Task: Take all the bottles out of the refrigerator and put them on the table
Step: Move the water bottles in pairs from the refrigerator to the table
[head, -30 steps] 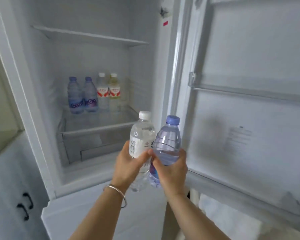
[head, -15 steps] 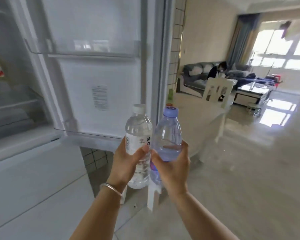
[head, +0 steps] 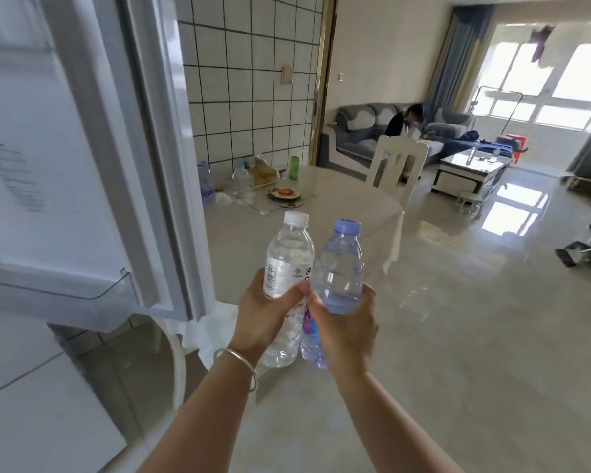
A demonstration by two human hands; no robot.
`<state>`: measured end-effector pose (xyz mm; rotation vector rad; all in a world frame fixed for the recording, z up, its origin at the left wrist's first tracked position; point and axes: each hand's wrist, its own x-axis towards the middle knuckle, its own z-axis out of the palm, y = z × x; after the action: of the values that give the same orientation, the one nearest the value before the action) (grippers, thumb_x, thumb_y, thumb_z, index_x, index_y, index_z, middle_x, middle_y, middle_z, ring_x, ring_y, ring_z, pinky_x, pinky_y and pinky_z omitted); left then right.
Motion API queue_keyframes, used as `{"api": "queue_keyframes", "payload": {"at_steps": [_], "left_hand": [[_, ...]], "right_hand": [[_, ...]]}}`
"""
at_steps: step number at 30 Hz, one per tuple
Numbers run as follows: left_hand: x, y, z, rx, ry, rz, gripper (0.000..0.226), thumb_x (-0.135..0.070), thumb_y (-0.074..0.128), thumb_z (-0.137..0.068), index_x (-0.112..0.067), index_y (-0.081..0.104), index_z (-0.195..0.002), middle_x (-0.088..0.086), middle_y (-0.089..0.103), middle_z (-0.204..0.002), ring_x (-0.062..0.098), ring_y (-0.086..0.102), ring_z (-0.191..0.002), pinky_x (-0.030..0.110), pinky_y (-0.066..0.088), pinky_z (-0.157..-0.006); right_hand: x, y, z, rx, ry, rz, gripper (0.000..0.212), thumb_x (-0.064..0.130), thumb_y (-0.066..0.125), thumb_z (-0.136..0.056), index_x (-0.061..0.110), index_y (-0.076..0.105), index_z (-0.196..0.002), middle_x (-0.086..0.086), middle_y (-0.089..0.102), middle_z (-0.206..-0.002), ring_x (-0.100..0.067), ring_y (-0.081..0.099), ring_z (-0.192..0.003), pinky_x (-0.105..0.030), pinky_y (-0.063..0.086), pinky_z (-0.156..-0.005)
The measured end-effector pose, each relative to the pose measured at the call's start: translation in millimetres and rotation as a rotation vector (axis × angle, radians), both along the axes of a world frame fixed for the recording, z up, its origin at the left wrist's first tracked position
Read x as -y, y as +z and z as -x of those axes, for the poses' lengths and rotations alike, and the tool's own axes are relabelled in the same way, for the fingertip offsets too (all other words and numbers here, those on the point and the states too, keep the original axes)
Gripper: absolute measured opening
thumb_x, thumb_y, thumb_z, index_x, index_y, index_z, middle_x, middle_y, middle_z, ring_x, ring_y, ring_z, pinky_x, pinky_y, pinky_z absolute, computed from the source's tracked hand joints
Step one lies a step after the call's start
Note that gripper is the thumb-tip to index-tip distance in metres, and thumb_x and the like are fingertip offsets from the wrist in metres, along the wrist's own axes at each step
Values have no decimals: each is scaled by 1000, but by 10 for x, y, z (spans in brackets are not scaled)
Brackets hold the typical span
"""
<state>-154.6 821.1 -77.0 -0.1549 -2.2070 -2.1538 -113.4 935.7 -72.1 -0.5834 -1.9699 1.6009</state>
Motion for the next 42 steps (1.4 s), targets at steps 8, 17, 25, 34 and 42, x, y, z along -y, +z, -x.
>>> {"api": "queue_keyframes", "payload": {"at_steps": [8, 17, 25, 34, 42], "left_hand": [[-744, 98, 1853, 14, 55, -42, 68, -60, 69, -46, -19, 63, -99, 0, 73, -91, 12, 69, -80, 21, 51, -68], [-994, 94, 3528, 14, 263, -36, 56, -57, 69, -48, -24, 64, -93, 1, 73, -86, 21, 70, -80, 39, 57, -79], [-848, -78, 4731, 49, 529, -28, 71, -60, 69, -46, -17, 63, -102, 4, 73, -91, 22, 69, -82, 37, 56, -75], [-111, -477, 5807, 135, 756, -104, 57, -54, 75, -48, -26, 63, -97, 5, 73, -97, 27, 70, -92, 51, 55, -86], [701, -959, 6689, 195, 757, -157, 59, -33, 79, -53, -20, 60, -108, 3, 71, -97, 17, 67, -86, 34, 53, -78]], "right_hand": [[-718, 172, 1858, 24, 51, -31, 54, 35, 84, -62, 27, 44, -98, 14, 54, -79, -10, 53, -73, -21, 37, -72], [-1034, 263, 3667, 29, 253, -63, 56, 41, 83, -62, 28, 41, -96, 15, 53, -77, -8, 57, -73, -19, 39, -63], [-916, 34, 5239, 61, 558, -72, 71, 49, 81, -61, 17, 47, -115, 12, 54, -82, -7, 54, -74, -10, 35, -56], [-153, -306, 6605, 137, 799, -163, 64, 45, 83, -62, 15, 47, -105, -1, 56, -89, -1, 59, -82, -16, 45, -69], [730, -803, 7627, 263, 852, -229, 81, 60, 67, -42, 24, 48, -112, 3, 58, -106, -17, 57, -99, -32, 47, -83]]}}
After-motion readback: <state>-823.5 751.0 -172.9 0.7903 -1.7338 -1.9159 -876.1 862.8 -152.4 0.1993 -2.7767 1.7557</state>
